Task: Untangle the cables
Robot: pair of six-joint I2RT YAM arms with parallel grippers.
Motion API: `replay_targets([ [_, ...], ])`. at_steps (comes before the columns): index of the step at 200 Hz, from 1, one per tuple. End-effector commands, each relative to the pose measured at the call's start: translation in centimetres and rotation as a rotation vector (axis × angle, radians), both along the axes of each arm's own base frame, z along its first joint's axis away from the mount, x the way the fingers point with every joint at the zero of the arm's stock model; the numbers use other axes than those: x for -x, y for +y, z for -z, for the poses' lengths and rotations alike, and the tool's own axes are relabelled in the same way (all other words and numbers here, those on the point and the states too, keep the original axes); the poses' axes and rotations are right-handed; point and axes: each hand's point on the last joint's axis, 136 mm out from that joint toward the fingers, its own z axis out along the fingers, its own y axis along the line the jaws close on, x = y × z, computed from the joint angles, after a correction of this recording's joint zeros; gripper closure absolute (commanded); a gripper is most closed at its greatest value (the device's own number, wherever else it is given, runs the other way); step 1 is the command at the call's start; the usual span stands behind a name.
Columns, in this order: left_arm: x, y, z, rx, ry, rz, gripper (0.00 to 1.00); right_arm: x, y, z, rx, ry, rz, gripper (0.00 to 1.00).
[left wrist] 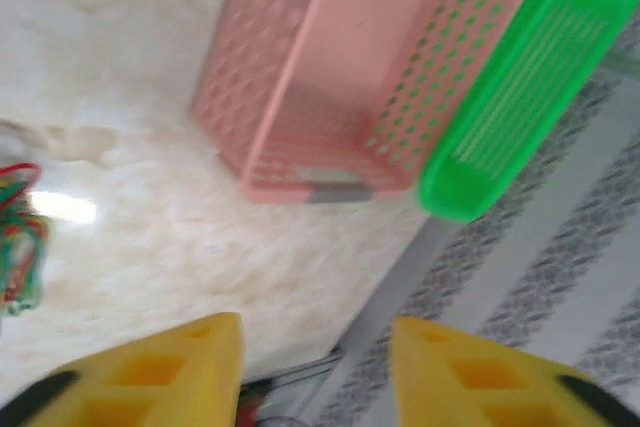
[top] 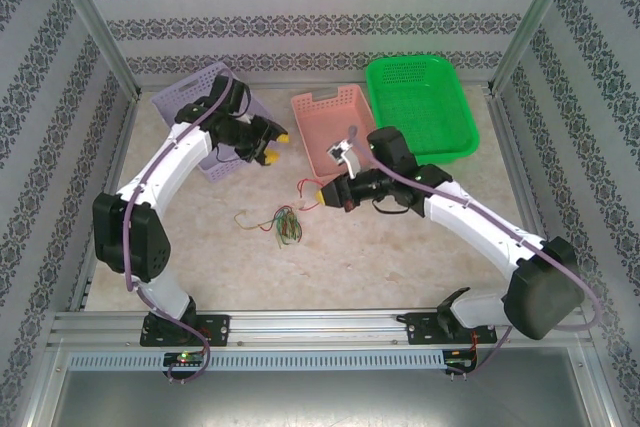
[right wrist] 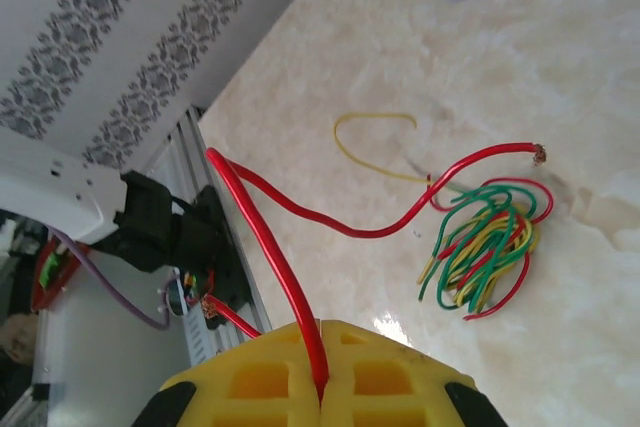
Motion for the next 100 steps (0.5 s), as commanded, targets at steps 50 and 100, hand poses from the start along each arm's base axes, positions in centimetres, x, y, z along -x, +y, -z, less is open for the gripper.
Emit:
replay_targets([
  [50,4.1,-4.0,1.4,0.104,0.007,0.306,0.29,-1.5,0.8,-3.9,-0.151,0.079,-0.108,1.0],
  [100,3.9,-5.2,1.9,0.149,0.022,0.313,0.45,-2.2,0.9,-3.9,-0.155,0.068,-0.098,1.0],
])
